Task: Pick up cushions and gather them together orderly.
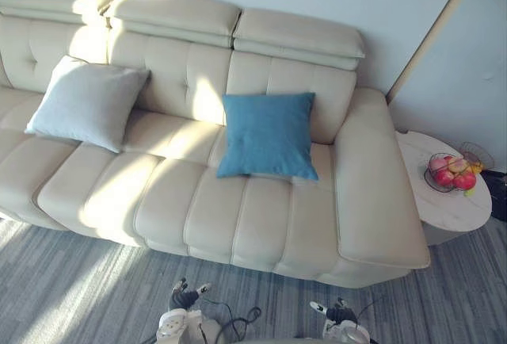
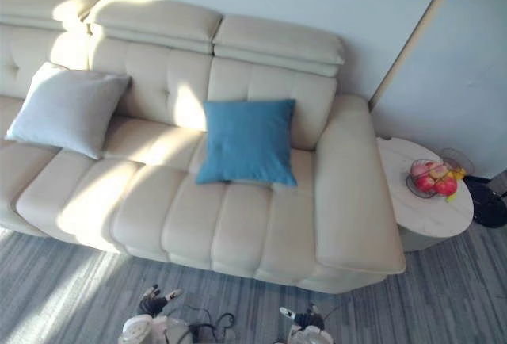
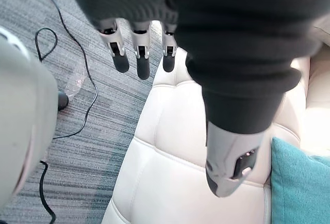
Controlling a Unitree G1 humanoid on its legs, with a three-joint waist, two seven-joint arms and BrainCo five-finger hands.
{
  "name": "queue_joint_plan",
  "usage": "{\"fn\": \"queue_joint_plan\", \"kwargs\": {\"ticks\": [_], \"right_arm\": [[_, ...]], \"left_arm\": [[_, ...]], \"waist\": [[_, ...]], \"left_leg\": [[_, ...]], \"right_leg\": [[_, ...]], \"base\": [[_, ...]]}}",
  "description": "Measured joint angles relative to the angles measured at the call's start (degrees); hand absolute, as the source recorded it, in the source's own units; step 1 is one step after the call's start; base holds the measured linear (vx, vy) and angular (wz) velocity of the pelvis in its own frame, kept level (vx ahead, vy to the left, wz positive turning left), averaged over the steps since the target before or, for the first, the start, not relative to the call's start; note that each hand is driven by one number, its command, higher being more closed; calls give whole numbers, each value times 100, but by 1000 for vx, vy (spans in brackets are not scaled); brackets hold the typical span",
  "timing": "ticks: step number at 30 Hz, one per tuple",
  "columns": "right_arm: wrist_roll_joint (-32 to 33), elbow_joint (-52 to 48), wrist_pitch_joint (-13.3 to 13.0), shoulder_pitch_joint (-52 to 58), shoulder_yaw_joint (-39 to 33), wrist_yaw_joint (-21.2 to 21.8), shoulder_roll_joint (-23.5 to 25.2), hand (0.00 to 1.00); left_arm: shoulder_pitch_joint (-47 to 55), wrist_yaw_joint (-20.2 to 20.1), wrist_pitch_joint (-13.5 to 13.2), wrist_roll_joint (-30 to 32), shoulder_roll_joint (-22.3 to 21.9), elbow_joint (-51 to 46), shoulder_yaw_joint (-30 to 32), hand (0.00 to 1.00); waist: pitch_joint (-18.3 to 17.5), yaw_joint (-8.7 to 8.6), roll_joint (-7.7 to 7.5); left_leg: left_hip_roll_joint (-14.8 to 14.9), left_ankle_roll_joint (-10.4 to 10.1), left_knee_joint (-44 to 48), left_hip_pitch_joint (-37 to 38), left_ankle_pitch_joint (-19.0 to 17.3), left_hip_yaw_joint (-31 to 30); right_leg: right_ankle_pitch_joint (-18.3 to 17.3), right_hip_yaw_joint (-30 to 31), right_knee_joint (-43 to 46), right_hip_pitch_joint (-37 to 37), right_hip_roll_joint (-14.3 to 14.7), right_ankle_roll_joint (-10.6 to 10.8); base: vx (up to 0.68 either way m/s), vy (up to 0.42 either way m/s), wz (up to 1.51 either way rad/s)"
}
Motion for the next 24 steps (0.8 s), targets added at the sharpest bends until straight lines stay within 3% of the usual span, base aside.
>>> {"fn": "queue_joint_plan", "kwargs": {"ticks": [5, 11, 13, 14, 24], "right_arm": [[4, 136, 3, 7, -150, -5, -175, 0], [3, 129, 0, 4, -159, -6, -274, 0], [2, 150, 3, 20, -162, -8, -280, 0], [2, 282, 3, 3, -68, -8, -477, 0], [-24, 282, 38, 35, -67, 0, -478, 0]], "left_arm": [[80, 2, 96, 90, 52, 187, 17, 0], [115, 0, 95, 140, 57, 245, 18, 0], [103, -9, 98, 182, 100, 356, 10, 0], [103, -14, 96, 249, 168, 459, -111, 0], [115, -28, 160, 247, 185, 460, -110, 0]], "waist": [[-7, 3, 72], [-86, 14, 120], [-103, -21, 85], [-100, -114, 181], [-97, -225, 176]], "left_leg": [[-105, -57, -774, 412, 399, -253], [-114, -62, -1079, 683, 431, -491], [-119, -61, -1110, 701, 432, -526], [-166, -70, -1359, 1068, 421, -673], [-154, -70, -1384, 1077, 421, -630]], "right_leg": [[84, 68, -218, 99, 108, 7], [165, 259, -406, 173, 245, -74], [197, 269, -458, 185, 257, -49], [147, 317, -485, 447, 251, -23], [147, 350, -491, 430, 255, -22]], "base": [[-60, -53, -5], [4, -35, -21], [40, -10, -9], [0, 0, 0], [0, 0, -1]]}}
